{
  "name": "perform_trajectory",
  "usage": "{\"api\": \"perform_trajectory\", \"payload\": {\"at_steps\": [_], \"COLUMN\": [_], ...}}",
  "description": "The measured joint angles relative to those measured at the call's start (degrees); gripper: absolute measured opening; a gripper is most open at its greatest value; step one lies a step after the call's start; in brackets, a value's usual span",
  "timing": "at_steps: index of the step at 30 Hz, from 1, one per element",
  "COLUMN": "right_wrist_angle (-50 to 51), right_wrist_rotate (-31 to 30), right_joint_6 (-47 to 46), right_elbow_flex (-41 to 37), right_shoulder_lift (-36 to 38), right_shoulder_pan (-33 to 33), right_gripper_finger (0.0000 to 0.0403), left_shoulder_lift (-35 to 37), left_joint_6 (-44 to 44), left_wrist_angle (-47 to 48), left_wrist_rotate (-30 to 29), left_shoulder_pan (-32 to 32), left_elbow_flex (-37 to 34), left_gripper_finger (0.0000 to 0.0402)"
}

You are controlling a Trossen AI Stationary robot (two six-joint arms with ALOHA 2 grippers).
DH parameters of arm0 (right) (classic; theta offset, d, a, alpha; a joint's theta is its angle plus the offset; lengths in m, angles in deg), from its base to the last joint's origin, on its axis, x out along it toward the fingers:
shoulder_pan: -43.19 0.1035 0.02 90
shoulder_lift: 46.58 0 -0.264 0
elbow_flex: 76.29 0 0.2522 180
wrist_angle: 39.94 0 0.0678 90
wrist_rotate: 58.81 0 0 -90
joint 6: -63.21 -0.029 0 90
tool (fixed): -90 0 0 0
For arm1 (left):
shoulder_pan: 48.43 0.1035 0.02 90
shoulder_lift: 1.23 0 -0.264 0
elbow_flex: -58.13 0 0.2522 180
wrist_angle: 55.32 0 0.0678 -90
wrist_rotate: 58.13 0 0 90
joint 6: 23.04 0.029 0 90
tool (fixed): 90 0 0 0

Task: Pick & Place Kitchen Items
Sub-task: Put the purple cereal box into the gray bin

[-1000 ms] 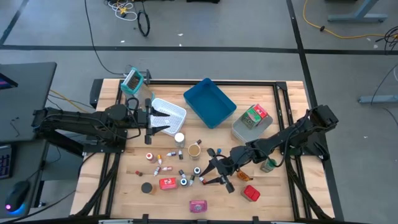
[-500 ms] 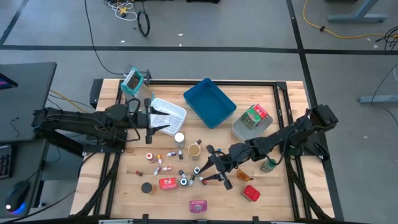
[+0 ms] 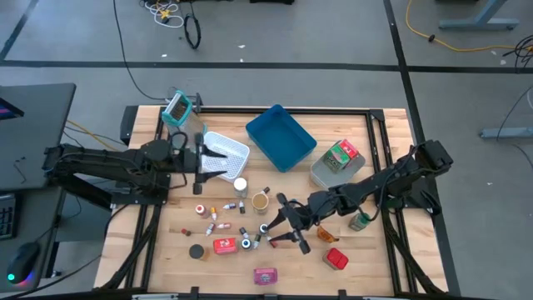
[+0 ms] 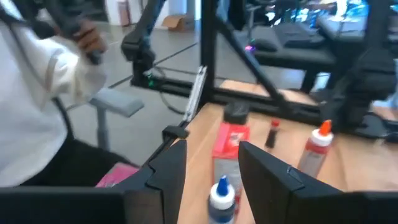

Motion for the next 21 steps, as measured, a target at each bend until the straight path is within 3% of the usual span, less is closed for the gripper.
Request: {"api": "perform_trajectory", "payload": {"at_steps": [3, 6, 8, 11, 16, 21], "right_wrist_angle": [-0.1, -0.6, -0.6, -1.3, -8.0, -18.6], "right_wrist_rotate": [-5.6, -12.5, -13.9, -10.6, 1.8, 4.1], "right_joint_6": [2.1, 4.9, 3.3, -0.2, -5.6, -12.8], "right_elbow_flex": [0.0, 0.0, 0.0, 0.0, 0.0, 0.6], "right_shoulder_lift": [0.0, 0.0, 0.0, 0.0, -2.1, -8.0], "right_shoulder_pan": [0.0, 0.0, -0.1, -0.1, 1.4, 3.7], "right_gripper_finger": [0.0157, 0.0157, 0.0157, 0.0157, 0.0157, 0.0171], "left_shoulder_lift": [0.0, 0.0, 0.0, 0.0, 0.0, 0.0], "left_joint_6": [-8.4, -10.2, -10.2, -10.3, -10.4, -12.2], "left_wrist_angle": [0.0, -0.1, -0.1, -0.1, 0.0, 0.0], "left_wrist_rotate": [0.2, -1.0, -1.9, -2.0, -2.0, -2.0], "left_shoulder_pan": [0.0, 0.0, 0.0, 0.0, 0.0, 0.0], "left_elbow_flex": [0.0, 0.0, 0.0, 0.0, 0.0, 0.0], "left_gripper_finger": [0.0215, 0.0215, 0.0215, 0.0215, 0.0215, 0.0215]}}
